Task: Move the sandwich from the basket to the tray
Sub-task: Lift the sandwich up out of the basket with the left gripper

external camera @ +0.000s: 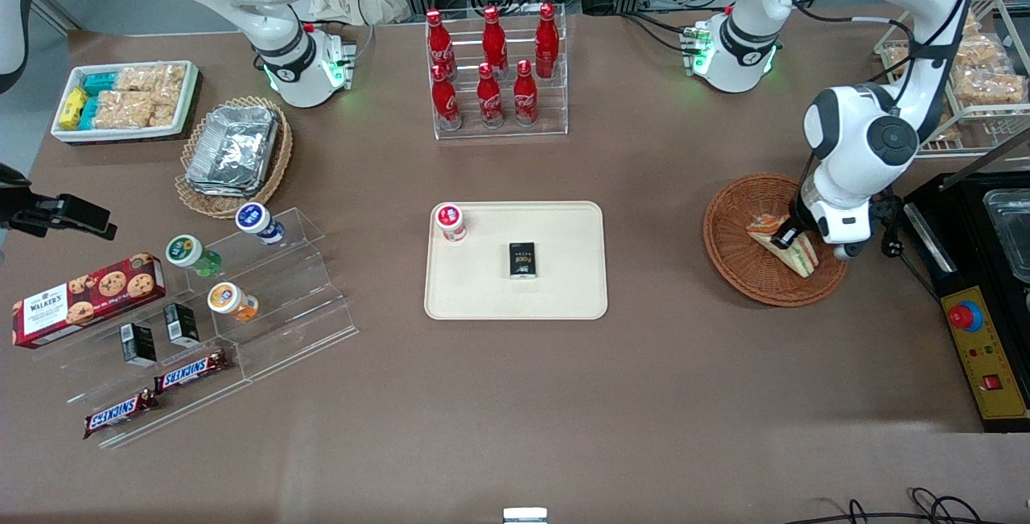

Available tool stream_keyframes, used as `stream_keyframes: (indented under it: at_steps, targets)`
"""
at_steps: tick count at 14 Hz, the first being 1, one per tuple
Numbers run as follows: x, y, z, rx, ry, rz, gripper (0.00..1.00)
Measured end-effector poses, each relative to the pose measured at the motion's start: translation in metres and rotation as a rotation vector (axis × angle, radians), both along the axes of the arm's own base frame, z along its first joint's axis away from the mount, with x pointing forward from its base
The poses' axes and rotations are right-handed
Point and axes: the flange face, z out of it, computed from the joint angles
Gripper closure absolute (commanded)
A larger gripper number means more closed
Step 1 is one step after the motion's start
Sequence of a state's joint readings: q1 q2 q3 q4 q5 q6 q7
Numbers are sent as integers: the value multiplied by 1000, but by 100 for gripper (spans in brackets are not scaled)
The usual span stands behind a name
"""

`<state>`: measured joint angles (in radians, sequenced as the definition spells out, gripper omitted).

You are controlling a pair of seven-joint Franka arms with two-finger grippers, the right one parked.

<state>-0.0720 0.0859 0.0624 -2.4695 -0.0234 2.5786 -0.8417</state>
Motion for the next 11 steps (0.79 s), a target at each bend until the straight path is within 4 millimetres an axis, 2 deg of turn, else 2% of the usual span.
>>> stream_keyframes:
  at_steps: [2, 3, 6, 8, 9, 11]
  targets:
    - [15, -1, 33, 7, 42, -41, 100]
    - [24, -1, 58, 10, 74, -81, 100]
    - [52, -1, 158, 7, 146, -222, 100]
    - [61, -3, 223, 1, 163, -312, 100]
    - [64, -9, 252, 0, 160, -349, 100]
    - [68, -44, 301, 7, 109, -428, 100]
